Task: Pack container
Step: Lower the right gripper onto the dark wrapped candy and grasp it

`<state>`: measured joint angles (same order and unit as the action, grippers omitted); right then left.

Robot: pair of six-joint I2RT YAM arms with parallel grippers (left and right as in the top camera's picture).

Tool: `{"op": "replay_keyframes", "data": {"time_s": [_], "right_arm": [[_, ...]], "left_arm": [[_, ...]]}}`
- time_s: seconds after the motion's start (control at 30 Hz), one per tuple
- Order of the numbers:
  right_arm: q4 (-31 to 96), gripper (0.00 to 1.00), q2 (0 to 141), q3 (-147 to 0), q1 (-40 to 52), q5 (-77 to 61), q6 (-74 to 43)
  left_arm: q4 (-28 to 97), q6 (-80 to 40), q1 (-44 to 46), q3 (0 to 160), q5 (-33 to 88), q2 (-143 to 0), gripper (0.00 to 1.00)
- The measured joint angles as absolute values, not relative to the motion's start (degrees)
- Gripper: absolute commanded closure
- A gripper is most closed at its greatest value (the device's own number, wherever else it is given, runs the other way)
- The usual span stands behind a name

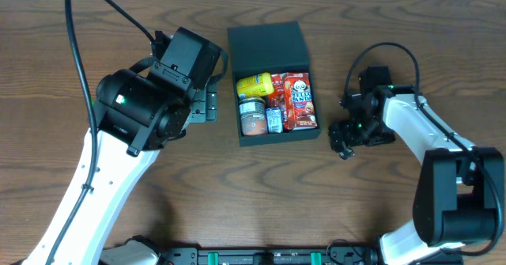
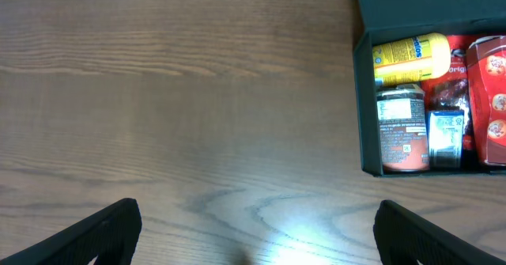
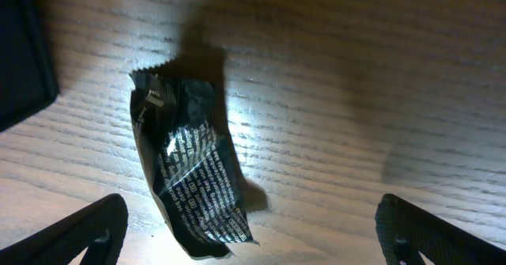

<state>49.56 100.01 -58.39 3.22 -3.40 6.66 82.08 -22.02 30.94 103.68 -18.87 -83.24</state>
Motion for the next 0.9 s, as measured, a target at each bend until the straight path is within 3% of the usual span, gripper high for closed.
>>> {"op": "replay_keyframes", "data": {"time_s": [0.53, 0.7, 0.83, 0.9], "right_arm": [[46.57, 0.01, 100.03, -55.7, 3.25, -3.22, 5.43], [46.13, 0.16, 100.03, -55.53, 3.97, -3.2, 4.93], [45.8, 0.49, 100.03, -55.53, 4.16, -3.22, 4.8], [45.71, 0.51, 100.03, -55.53, 4.14, -3.18, 4.38]], "left_arm": [[82.06, -22.0, 30.94, 103.68, -18.87, -83.24, 0.05], [82.06, -22.0, 30.94, 103.68, -18.87, -83.24, 0.05], [82.06, -22.0, 30.94, 103.68, -18.87, -83.24, 0.05], [82.06, -21.98, 30.94, 103.68, -18.87, -83.24, 0.05]]}}
